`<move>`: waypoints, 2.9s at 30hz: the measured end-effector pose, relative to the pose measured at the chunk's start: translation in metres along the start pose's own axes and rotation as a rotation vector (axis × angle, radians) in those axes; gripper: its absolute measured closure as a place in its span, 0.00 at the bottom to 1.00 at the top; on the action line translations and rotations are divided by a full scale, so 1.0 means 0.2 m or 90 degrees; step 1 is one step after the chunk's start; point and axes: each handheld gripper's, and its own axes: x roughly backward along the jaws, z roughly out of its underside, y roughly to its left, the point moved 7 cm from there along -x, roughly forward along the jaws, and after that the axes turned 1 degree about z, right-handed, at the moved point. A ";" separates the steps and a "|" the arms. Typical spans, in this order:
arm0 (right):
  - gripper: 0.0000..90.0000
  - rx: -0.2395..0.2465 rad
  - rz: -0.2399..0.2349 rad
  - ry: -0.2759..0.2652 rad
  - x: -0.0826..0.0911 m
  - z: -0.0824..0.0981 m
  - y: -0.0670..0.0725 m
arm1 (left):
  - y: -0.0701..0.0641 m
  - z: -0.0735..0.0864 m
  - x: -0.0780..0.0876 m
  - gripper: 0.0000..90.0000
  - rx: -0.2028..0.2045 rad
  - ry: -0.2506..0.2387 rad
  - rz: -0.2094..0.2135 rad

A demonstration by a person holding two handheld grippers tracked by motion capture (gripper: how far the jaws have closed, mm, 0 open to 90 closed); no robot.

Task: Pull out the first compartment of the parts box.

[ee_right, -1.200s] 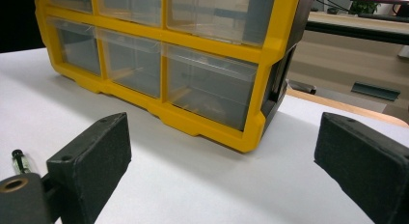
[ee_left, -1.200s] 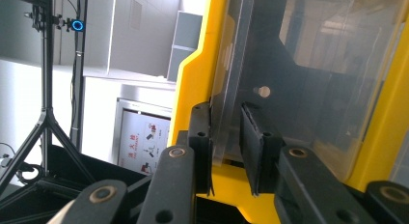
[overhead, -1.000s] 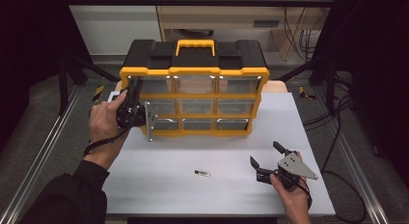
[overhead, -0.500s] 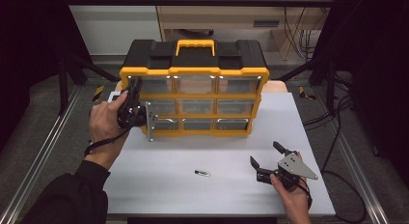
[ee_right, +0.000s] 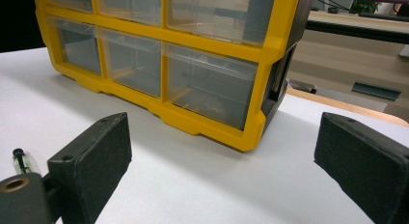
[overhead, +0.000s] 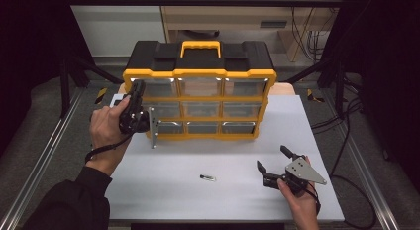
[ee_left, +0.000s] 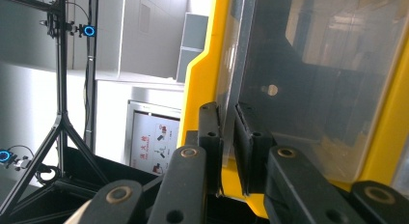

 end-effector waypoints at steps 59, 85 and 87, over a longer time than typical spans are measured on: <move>0.07 -0.005 -0.009 0.008 -0.01 0.01 0.01 | 0.03 -0.04 0.26 0.89 0.023 0.002 -0.022; 0.07 -0.001 -0.009 0.008 -0.01 0.01 0.01 | 0.03 -0.05 0.33 0.89 0.025 0.005 -0.023; 0.07 0.000 -0.009 0.009 -0.01 0.01 0.01 | 0.03 -0.05 0.34 0.89 0.029 0.003 -0.025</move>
